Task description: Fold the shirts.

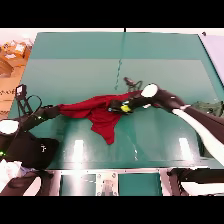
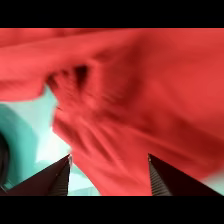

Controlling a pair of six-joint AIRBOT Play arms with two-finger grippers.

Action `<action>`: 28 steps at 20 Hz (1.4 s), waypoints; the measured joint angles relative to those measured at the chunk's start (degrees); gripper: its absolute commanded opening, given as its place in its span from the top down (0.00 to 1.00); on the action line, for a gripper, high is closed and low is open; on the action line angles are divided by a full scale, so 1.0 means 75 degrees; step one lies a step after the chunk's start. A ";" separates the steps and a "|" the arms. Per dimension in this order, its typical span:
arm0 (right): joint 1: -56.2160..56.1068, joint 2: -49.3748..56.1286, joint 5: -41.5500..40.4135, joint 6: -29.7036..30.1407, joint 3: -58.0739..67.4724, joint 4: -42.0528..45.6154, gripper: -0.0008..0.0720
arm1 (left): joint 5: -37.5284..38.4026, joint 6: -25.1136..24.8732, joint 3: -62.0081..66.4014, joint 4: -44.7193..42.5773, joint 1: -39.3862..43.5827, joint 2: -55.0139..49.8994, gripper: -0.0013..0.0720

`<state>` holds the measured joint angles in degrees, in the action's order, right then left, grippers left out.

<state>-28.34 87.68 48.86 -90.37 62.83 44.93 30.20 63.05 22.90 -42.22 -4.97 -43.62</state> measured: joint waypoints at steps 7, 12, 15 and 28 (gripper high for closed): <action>-0.0332 0.0985 -0.0396 -0.1306 0.0944 0.0254 0.52 | 0.0221 -0.0061 0.0000 -0.0006 0.0000 0.0000 0.95; 0.0353 0.1081 -0.0495 -0.1728 0.1043 0.0446 0.96 | 0.0420 -0.0082 0.0000 -0.0012 0.0000 0.0000 0.95; 0.0676 0.1061 -0.0277 -0.1652 0.1064 0.0507 0.96 | 0.0475 -0.0149 0.0009 -0.0023 0.0000 0.0000 0.95; 0.4776 -0.2640 0.3518 -0.1317 0.0425 0.4692 0.96 | 0.0679 -0.0050 0.0877 -0.0956 0.0003 0.0000 0.95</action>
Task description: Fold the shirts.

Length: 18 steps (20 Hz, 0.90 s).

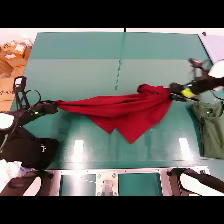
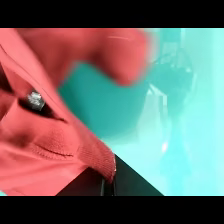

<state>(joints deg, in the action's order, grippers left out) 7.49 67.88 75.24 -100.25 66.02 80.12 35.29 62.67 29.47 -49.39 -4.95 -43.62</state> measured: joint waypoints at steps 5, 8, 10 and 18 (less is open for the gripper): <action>0.0787 -0.0376 -0.0816 0.0321 -0.1381 -0.0289 0.96 | 0.0627 0.0026 0.0052 -0.0099 -0.0003 -0.0050 0.95; 0.0906 -0.0396 -0.1562 0.0694 -0.2159 -0.0997 0.96 | 0.1064 0.0029 -0.0195 0.0047 -0.0006 -0.0125 0.95; 0.0944 -0.0338 -0.1868 0.0857 -0.2430 -0.1253 0.96 | 0.1212 0.0032 -0.0423 0.0221 -0.0006 -0.0143 0.95; 0.1035 -0.0245 -0.2340 0.1049 -0.2699 -0.1588 0.96 | 0.2352 0.0326 -0.0178 0.0201 -0.0146 -0.0163 0.20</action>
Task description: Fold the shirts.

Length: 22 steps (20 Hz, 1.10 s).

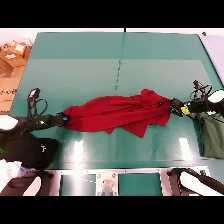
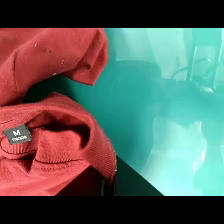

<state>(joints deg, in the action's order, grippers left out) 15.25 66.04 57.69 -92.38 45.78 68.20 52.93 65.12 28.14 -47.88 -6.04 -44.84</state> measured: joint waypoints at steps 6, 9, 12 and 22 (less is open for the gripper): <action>0.0912 0.0006 0.0082 0.0393 -0.0015 -0.0012 0.96 | 0.1440 0.0536 0.1335 -0.1486 -0.1574 -0.0227 0.20; 0.1241 0.0012 0.0087 0.0580 -0.0017 -0.0052 0.96 | 0.1763 0.0309 0.1241 -0.1192 -0.1880 -0.0944 0.21; 0.1364 0.0017 0.0082 0.0717 -0.0020 -0.0157 0.96 | 0.1982 -0.0219 0.1116 -0.0595 -0.1804 -0.1970 0.21; 0.1431 0.0017 0.0029 0.1032 -0.0020 -0.0775 0.95 | 0.0729 -0.1142 0.1049 0.0813 -0.1026 -0.4135 0.53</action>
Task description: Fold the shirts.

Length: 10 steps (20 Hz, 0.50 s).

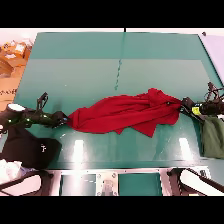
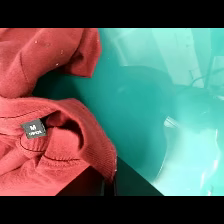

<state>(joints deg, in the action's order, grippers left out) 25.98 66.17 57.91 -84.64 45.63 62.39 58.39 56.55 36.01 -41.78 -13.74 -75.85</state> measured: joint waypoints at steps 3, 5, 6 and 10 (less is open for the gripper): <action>0.0015 0.0000 0.0006 0.0023 0.0003 -0.0099 0.48 | -0.0344 -0.0373 -0.0009 0.0096 0.0032 -0.0143 0.95; 0.0085 0.0000 0.0198 0.0032 0.0087 -0.0108 0.47 | -0.0338 -0.0565 0.0017 0.0119 0.0055 -0.0181 0.95; 0.0192 -0.0006 0.0405 0.0032 0.0178 -0.0085 0.47 | -0.0303 -0.0621 0.0058 0.0087 0.0058 -0.0195 0.95; 0.0871 -0.0216 0.1253 0.0032 0.0184 -0.0017 0.46 | -0.0020 -0.0723 0.0373 -0.0003 0.0061 -0.0213 0.95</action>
<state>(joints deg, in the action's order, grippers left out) 32.51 64.55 67.31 -84.40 47.00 62.26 58.24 51.13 38.81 -41.80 -13.28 -77.45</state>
